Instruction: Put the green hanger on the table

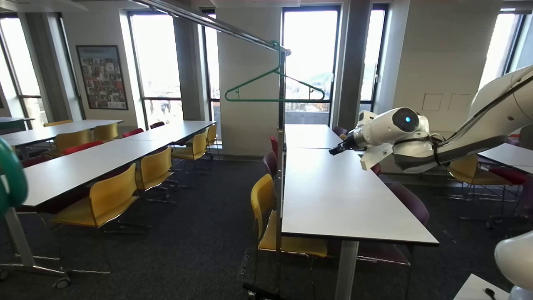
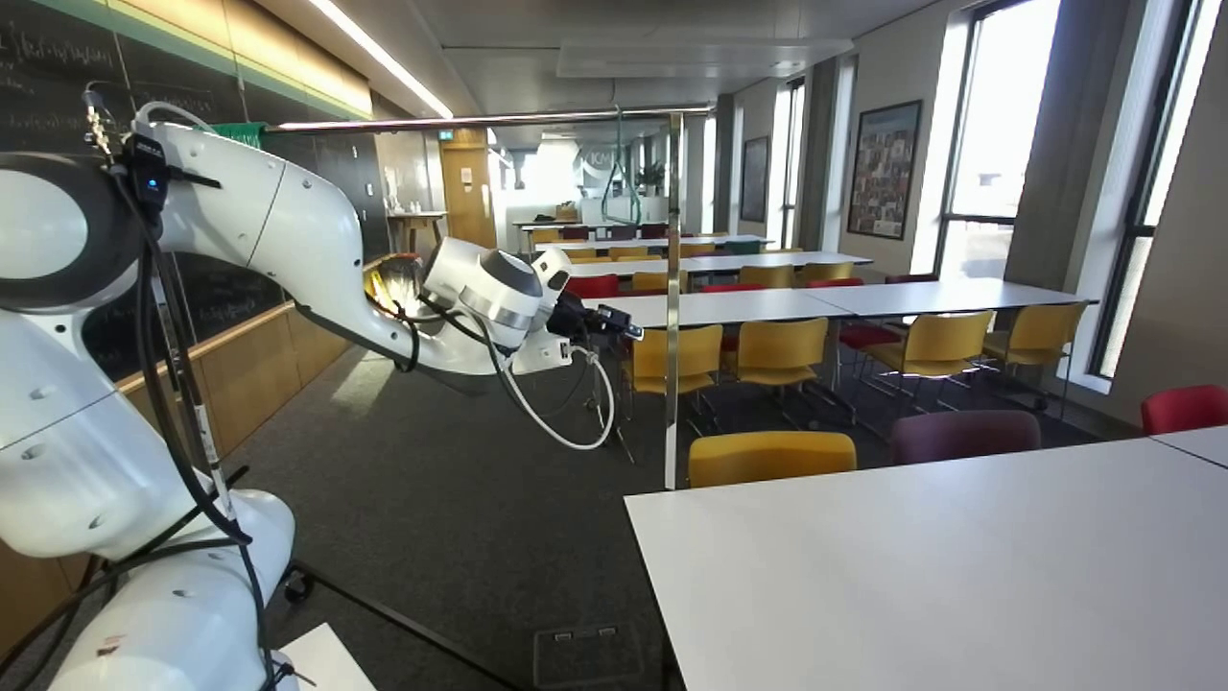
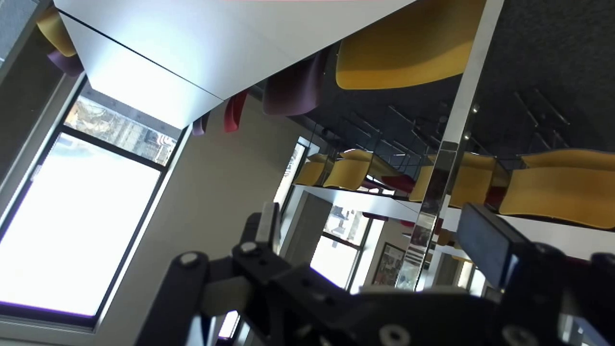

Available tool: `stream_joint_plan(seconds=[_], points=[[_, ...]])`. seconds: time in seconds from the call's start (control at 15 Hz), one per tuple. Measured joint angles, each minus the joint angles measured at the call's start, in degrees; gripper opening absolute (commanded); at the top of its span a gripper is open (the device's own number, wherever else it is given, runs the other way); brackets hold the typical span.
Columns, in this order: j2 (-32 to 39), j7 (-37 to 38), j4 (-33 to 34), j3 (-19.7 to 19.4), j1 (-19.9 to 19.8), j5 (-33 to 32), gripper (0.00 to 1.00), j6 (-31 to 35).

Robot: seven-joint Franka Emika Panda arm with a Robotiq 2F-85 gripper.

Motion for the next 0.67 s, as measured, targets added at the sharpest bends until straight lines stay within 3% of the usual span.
stream_joint_plan(seconds=[0.13, 0.67], points=[[0.0, 0.6, 0.3, 0.1, -0.4, -0.2, 1.00, 0.2], [1.0, 17.4, 3.1, 1.2, -0.6, 6.1, 1.00, 5.5]])
